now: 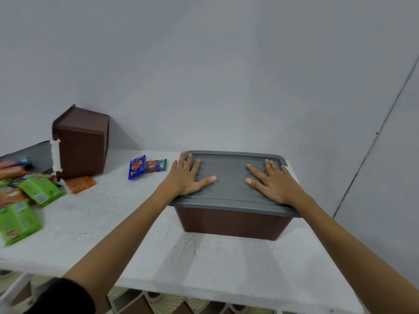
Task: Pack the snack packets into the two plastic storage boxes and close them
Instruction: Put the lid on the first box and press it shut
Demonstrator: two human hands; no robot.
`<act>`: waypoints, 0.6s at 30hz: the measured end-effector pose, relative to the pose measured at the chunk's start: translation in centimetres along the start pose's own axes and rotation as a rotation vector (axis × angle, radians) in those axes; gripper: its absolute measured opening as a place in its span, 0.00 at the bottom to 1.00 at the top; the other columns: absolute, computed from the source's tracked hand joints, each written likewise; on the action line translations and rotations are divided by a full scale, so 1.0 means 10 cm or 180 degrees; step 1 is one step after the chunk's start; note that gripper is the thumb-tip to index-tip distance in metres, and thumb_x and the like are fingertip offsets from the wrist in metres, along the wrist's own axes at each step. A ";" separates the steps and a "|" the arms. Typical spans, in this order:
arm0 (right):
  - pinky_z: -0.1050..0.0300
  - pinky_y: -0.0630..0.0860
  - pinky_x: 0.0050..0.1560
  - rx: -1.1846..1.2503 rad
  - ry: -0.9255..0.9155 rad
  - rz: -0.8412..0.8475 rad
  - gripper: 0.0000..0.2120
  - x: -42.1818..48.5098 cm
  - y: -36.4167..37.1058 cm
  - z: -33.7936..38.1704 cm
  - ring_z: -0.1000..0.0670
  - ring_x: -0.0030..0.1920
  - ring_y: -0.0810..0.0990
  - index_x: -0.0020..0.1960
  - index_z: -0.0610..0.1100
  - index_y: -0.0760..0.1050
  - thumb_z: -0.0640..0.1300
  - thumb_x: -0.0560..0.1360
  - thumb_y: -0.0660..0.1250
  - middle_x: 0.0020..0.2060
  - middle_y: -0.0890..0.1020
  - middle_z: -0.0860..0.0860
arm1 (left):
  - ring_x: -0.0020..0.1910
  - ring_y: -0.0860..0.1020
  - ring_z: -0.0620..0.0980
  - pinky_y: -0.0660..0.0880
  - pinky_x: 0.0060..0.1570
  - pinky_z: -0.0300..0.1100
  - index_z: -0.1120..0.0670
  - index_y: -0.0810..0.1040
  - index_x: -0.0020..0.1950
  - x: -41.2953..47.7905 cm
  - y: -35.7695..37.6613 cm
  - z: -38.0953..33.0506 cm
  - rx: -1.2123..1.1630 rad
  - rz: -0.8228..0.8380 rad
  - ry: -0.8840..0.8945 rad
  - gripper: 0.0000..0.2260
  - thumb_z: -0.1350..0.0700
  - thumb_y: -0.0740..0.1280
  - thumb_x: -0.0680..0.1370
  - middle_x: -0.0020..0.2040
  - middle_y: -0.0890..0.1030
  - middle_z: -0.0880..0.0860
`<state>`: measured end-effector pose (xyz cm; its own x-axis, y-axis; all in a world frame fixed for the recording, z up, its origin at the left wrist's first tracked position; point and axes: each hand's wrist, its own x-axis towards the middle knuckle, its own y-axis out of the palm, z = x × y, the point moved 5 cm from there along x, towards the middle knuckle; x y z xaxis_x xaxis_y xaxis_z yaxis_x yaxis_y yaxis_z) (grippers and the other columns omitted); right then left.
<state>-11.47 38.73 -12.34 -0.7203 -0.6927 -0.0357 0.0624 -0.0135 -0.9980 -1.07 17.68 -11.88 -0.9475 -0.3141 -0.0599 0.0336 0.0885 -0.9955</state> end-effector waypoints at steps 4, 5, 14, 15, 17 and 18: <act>0.47 0.41 0.75 0.0004 0.0033 -0.0057 0.27 0.00 -0.01 0.00 0.46 0.77 0.43 0.75 0.60 0.43 0.64 0.78 0.43 0.76 0.46 0.40 | 0.76 0.39 0.52 0.38 0.73 0.52 0.54 0.43 0.77 -0.01 0.05 -0.13 0.0261 0.0011 0.0226 0.31 0.38 0.44 0.79 0.77 0.43 0.56; 0.47 0.42 0.75 -0.0003 0.0037 -0.0070 0.27 -0.01 -0.02 0.00 0.46 0.77 0.44 0.75 0.60 0.44 0.64 0.78 0.43 0.76 0.47 0.40 | 0.76 0.41 0.52 0.38 0.73 0.52 0.54 0.43 0.77 -0.03 0.05 -0.16 0.0250 0.0043 0.0272 0.30 0.40 0.44 0.80 0.77 0.43 0.56; 0.51 0.49 0.74 0.0525 0.0133 -0.0186 0.24 -0.23 -0.03 0.25 0.46 0.76 0.51 0.76 0.50 0.52 0.54 0.81 0.48 0.76 0.53 0.44 | 0.77 0.48 0.50 0.47 0.74 0.44 0.55 0.51 0.76 -0.43 0.07 -0.68 -0.0630 -0.0202 0.0636 0.24 0.47 0.47 0.82 0.77 0.50 0.54; 0.51 0.51 0.74 0.0609 0.0096 -0.0277 0.24 -0.31 -0.02 0.31 0.47 0.76 0.52 0.75 0.50 0.55 0.54 0.81 0.48 0.76 0.55 0.46 | 0.76 0.51 0.49 0.50 0.73 0.43 0.55 0.54 0.76 -0.50 0.06 -0.71 -0.0610 -0.0451 0.0658 0.23 0.48 0.47 0.82 0.77 0.54 0.53; 0.53 0.57 0.73 0.0601 0.0026 -0.0622 0.22 -0.48 -0.02 0.43 0.49 0.75 0.56 0.73 0.53 0.60 0.55 0.81 0.47 0.75 0.60 0.49 | 0.75 0.58 0.47 0.58 0.70 0.41 0.52 0.61 0.74 -0.59 0.03 -0.72 -0.0595 -0.0925 0.0677 0.21 0.48 0.49 0.82 0.75 0.61 0.50; 0.54 0.59 0.72 0.0586 0.0004 -0.0807 0.23 -0.57 -0.01 0.47 0.50 0.74 0.59 0.72 0.54 0.62 0.57 0.80 0.45 0.74 0.63 0.51 | 0.73 0.62 0.46 0.63 0.68 0.41 0.51 0.64 0.73 -0.61 0.00 -0.70 -0.0569 -0.1081 0.0701 0.21 0.46 0.50 0.81 0.74 0.65 0.49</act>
<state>-4.17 39.28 -11.77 -0.7298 -0.6496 0.2129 0.0046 -0.3160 -0.9487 2.45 26.24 -10.95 -0.9411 -0.1464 0.3048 -0.3285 0.1832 -0.9265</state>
